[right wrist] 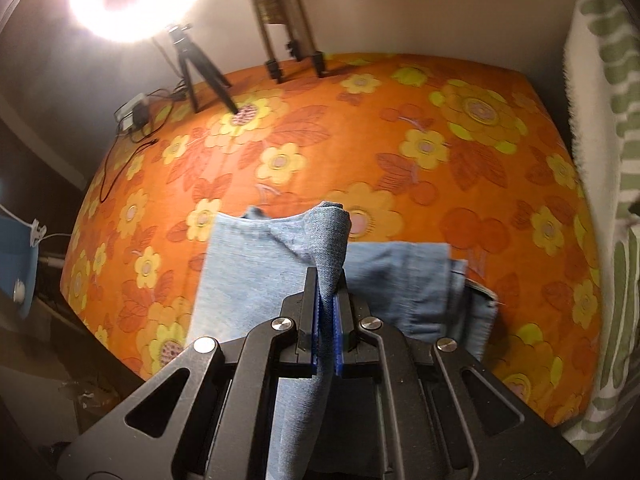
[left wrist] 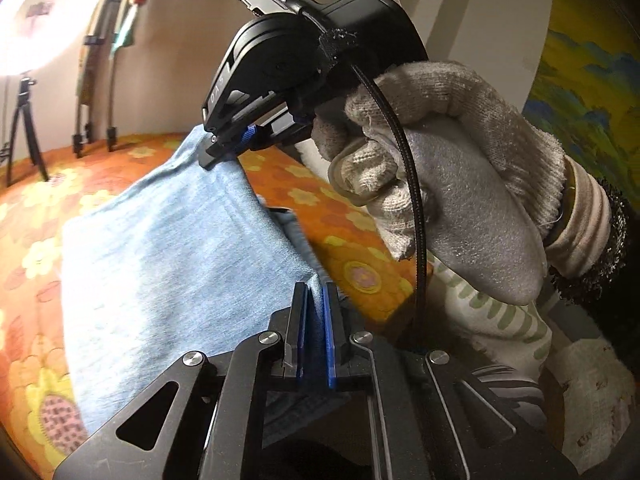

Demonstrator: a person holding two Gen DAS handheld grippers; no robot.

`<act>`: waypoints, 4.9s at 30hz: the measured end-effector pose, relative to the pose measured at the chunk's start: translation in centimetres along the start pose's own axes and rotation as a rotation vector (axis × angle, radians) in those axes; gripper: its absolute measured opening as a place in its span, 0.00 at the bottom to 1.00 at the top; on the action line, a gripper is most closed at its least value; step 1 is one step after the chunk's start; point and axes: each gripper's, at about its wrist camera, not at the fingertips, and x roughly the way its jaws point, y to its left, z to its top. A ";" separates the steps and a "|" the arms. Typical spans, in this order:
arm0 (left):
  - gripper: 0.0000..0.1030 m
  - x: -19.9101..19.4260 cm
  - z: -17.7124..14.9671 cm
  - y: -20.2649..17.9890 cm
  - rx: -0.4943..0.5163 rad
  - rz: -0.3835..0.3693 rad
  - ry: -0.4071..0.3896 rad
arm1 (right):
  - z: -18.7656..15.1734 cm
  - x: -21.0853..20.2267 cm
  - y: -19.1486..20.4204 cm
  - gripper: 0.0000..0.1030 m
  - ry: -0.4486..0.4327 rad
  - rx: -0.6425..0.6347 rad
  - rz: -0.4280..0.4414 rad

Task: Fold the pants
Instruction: 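Lift the jeans end with both tools and carry it over the legs, then lay the jeans end down on the legs and open both tools, then pull both open tools back from the folded jeans, then move both tools to the folded jeans end and close the left tool on it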

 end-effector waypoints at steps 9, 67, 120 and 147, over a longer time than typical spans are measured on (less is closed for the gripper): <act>0.04 2.6 0.3 -2.7 0.060 -0.051 0.042 | -1.2 -0.7 -4.8 0.05 -0.009 0.060 -0.016; 0.04 -2.2 -5.0 8.3 0.046 0.292 0.210 | -1.9 6.1 -7.2 0.02 -0.088 0.112 -0.101; 0.31 -18.1 13.7 5.9 0.044 0.317 0.084 | -12.4 -11.9 -6.8 0.51 -0.357 0.180 0.041; 0.48 -2.0 1.6 18.4 -0.379 0.208 0.244 | -10.3 1.5 -11.4 0.88 -0.174 0.224 0.085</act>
